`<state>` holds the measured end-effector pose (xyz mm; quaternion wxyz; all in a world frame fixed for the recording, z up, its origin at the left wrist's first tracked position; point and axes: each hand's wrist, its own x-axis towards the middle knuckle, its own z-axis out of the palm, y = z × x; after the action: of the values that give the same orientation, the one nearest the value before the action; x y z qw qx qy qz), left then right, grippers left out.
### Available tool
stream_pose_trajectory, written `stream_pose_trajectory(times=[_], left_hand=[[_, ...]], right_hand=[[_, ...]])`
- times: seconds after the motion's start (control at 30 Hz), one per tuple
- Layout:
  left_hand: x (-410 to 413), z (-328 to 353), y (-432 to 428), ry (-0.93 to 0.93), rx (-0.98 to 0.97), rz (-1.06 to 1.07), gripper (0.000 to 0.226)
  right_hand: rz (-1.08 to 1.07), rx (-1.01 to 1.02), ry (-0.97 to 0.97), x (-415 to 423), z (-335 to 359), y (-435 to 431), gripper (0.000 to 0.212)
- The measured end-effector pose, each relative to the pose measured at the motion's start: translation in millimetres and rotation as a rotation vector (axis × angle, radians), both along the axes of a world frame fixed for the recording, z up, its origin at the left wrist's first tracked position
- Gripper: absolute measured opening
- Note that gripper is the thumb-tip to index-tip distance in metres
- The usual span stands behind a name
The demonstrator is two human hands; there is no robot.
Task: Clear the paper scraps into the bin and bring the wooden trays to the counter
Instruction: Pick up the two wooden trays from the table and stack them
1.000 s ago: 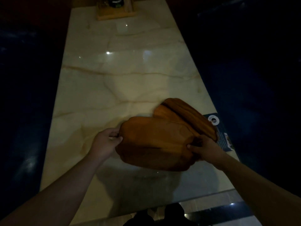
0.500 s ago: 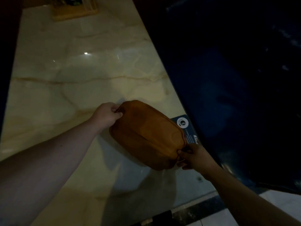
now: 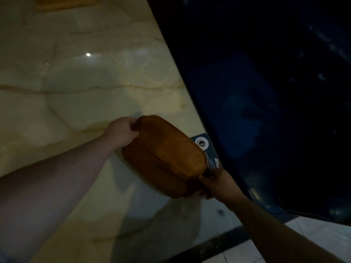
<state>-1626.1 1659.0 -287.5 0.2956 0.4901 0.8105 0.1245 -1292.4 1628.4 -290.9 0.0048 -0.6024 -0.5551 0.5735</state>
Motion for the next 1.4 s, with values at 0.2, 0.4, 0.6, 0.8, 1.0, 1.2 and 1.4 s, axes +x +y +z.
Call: stream_pose_trajectory(times=[0.2, 0.4, 0.6, 0.8, 1.0, 1.2, 1.4], left_hand=[[-2, -6, -1, -0.002, -0.016, -0.004, 0.045], [2, -8, -1, 0.017, 0.008, 0.015, 0.043], [2, -11, 1, 0.056, 0.005, 0.03, 0.04], [-5, -23, 6, 0.146, -0.155, 0.022, 0.049], [-3, -23, -7, 0.051, -0.14, 0.015, 0.056], [9, -10, -50, -0.043, -0.073, 0.171, 0.043], [5, -2, -103, -0.172, -0.06, 0.443, 0.042]], right_hand=[[0.071, 0.021, -0.039, -3, -1, 2, 0.007], [0.15, 0.026, -0.136, -4, -2, 4, 0.011], [0.126, -0.018, -0.119, -5, -2, 6, 0.009], [-0.214, -0.146, 0.103, -6, -4, -8, 0.008], [-0.244, -0.229, 0.076, -11, -5, -4, 0.044], [-0.121, -0.168, 0.062, -8, -6, 2, 0.032], [-0.083, -0.019, 0.068, -13, -5, 6, 0.028]])
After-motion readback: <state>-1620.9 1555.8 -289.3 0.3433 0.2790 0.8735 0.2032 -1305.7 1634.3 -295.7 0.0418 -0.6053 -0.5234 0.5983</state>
